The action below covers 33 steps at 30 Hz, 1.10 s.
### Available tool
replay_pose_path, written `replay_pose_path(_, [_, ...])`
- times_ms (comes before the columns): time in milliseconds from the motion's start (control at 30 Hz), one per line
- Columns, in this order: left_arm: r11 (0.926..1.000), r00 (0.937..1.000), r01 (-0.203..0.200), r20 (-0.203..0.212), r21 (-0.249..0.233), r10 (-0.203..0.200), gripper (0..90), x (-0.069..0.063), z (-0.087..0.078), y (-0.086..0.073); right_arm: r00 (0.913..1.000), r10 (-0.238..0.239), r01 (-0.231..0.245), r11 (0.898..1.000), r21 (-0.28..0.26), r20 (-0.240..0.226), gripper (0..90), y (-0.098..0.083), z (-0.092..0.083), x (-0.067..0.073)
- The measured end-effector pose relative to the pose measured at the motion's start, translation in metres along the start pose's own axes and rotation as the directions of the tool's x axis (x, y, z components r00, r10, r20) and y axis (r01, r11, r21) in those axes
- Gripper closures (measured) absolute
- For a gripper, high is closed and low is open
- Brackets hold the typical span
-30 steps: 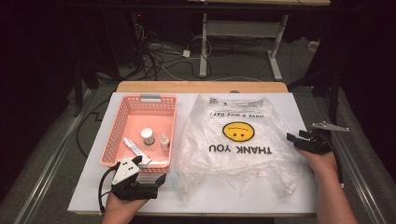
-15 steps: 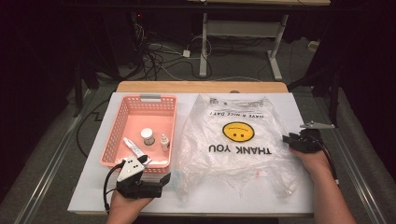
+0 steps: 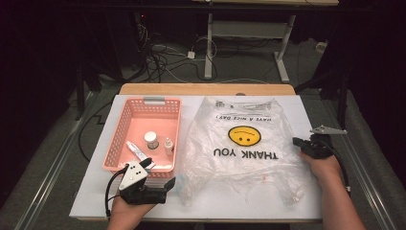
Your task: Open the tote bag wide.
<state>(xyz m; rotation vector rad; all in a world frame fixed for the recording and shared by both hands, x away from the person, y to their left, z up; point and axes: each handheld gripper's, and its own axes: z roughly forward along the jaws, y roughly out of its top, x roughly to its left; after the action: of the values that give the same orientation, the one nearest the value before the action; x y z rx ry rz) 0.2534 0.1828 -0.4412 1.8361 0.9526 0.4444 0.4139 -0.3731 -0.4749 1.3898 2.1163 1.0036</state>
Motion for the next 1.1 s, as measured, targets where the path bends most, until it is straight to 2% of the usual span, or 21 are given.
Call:
replay_pose_path(33, [1.0,1.0,0.001,-0.003,-0.005,-0.001,0.0,0.0,0.0,0.0,1.0,0.0,0.0,1.0,0.0,0.0,90.0,0.0,0.0,0.0])
replay_pose_path(67, [0.9999,1.0,-0.002,-0.003,-0.015,0.002,0.0,0.0,0.0,0.001,0.9997,-0.003,0.004,1.0,-0.001,0.023,90.0,-0.001,-0.003,0.0])
replay_pose_path(167, [0.9997,1.0,-0.002,0.009,-0.024,0.002,0.0,0.0,0.001,0.005,0.9962,0.038,-0.036,0.999,-0.022,0.078,90.0,-0.013,-0.019,-0.01])
replay_pose_path(267, [1.0,0.9997,-0.004,0.025,0.006,0.003,0.0,0.0,0.004,0.011,0.9927,0.066,-0.062,0.997,-0.037,0.102,90.0,-0.02,-0.03,-0.016])
replay_pose_path(333, [0.9992,0.9995,-0.031,0.001,0.026,0.031,0.0,-0.001,0.005,0.015,0.9868,0.098,-0.092,0.994,-0.051,0.129,90.0,-0.027,-0.04,-0.023])
replay_pose_path(467, [0.9978,0.9985,-0.055,0.005,0.038,0.055,0.0,0.002,0.009,0.021,0.9708,0.15,-0.14,0.988,-0.069,0.187,90.0,-0.042,-0.057,-0.033])
replay_pose_path(567, [0.9989,0.9992,-0.036,0.018,0.031,0.035,0.0,0.006,0.015,0.025,0.9596,0.175,-0.161,0.984,-0.08,0.221,90.0,-0.052,-0.069,-0.039])
replay_pose_path(633, [0.9993,0.9994,-0.03,0.019,0.025,0.029,0.0,0.007,0.018,0.026,0.9529,0.207,-0.193,0.977,-0.086,0.221,90.0,-0.059,-0.077,-0.041])
replay_pose_path(667, [0.9993,0.9994,-0.032,0.014,0.022,0.031,0.0,0.007,0.019,0.027,0.9547,0.192,-0.176,0.98,-0.089,0.227,90.0,-0.062,-0.08,-0.043])
replay_pose_path(867, [0.9989,0.9987,-0.04,0.032,0.025,0.039,0.0,0.006,0.023,0.029,0.9552,0.191,-0.173,0.98,-0.095,0.226,90.0,-0.068,-0.089,-0.037])
replay_pose_path(1033, [0.9986,0.9986,-0.046,0.026,0.026,0.046,0.0,0.009,0.024,0.027,0.9639,0.16,-0.148,0.986,-0.072,0.213,90.0,-0.067,-0.086,-0.025])
replay_pose_path(1100, [0.9988,0.9987,-0.044,0.028,0.021,0.043,0.0,0.01,0.024,0.028,0.9689,0.13,-0.119,0.991,-0.065,0.211,90.0,-0.066,-0.085,-0.02])
